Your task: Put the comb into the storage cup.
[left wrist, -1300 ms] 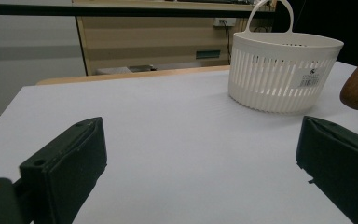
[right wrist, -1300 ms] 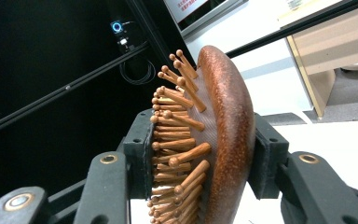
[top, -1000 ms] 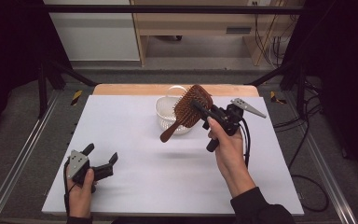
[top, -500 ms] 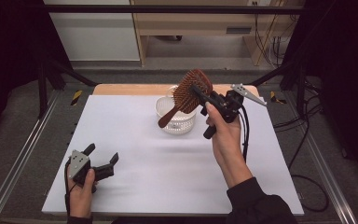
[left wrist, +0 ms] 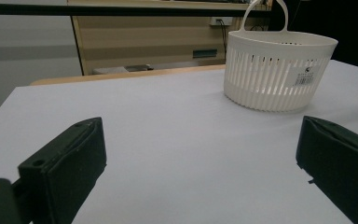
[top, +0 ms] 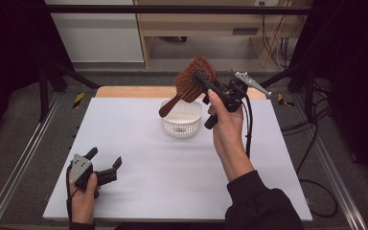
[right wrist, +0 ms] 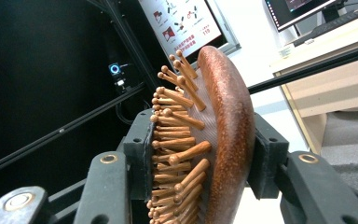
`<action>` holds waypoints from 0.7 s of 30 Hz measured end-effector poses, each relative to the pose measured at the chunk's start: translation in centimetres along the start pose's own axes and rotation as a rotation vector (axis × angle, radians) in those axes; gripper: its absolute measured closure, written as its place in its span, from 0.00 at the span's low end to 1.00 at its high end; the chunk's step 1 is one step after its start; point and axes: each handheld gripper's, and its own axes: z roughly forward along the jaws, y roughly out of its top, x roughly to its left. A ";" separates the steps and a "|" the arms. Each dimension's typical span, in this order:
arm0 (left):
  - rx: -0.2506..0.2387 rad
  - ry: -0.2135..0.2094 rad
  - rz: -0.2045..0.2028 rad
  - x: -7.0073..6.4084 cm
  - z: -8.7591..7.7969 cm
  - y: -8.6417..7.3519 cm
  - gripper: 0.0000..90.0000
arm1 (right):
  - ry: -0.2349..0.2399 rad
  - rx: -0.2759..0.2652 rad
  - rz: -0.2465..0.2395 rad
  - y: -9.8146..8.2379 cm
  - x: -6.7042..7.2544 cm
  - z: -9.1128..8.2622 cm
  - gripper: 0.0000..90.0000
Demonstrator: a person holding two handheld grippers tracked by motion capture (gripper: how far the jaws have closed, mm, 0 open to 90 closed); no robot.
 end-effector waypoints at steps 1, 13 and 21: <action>0.000 0.000 0.000 0.0 0.0 0.0 0.02 | -0.007 -0.002 -0.004 0.2 0.0 0.3 0.58; -0.002 0.004 -0.007 0.1 0.0 0.0 0.02 | -0.042 -0.014 -0.011 0.3 -0.7 1.3 0.58; -0.005 0.007 -0.009 0.1 0.0 0.0 0.02 | -0.047 -0.017 -0.032 0.2 -0.7 1.3 0.58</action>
